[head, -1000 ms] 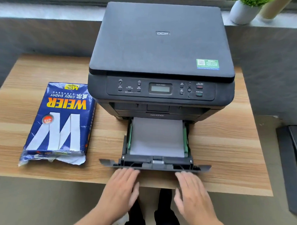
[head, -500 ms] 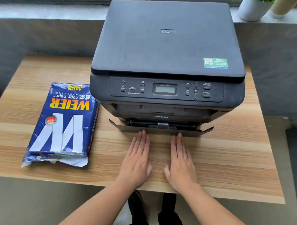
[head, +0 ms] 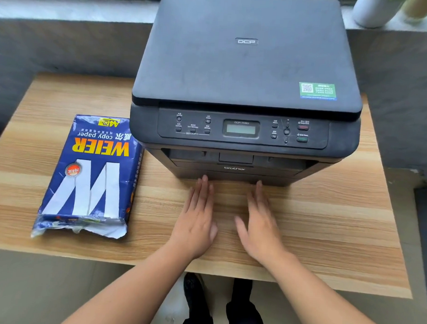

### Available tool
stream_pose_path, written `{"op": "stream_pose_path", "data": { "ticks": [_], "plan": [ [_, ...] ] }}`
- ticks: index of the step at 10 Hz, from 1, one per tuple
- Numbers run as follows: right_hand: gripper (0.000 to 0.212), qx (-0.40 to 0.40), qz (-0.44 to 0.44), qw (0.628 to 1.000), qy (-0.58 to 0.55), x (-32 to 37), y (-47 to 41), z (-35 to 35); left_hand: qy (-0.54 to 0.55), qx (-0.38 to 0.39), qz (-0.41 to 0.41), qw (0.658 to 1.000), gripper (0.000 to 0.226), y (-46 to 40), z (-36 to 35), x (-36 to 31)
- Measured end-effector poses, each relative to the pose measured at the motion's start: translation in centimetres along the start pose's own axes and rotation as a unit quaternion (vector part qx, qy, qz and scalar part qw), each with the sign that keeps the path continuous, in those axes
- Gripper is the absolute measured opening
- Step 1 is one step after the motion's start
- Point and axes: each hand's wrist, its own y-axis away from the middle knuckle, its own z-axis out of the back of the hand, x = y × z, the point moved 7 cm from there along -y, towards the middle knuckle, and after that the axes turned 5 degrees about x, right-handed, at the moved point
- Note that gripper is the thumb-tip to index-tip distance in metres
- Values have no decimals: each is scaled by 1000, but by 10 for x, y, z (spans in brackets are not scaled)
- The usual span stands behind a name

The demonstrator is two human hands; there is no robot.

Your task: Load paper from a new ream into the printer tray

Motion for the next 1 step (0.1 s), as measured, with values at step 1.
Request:
{"op": "stream_pose_path", "data": {
  "ticks": [1],
  "plan": [
    [29,-78,1,949,-304,17,47,101,42,8,-9,999,57,24,-4,5]
  ]
}}
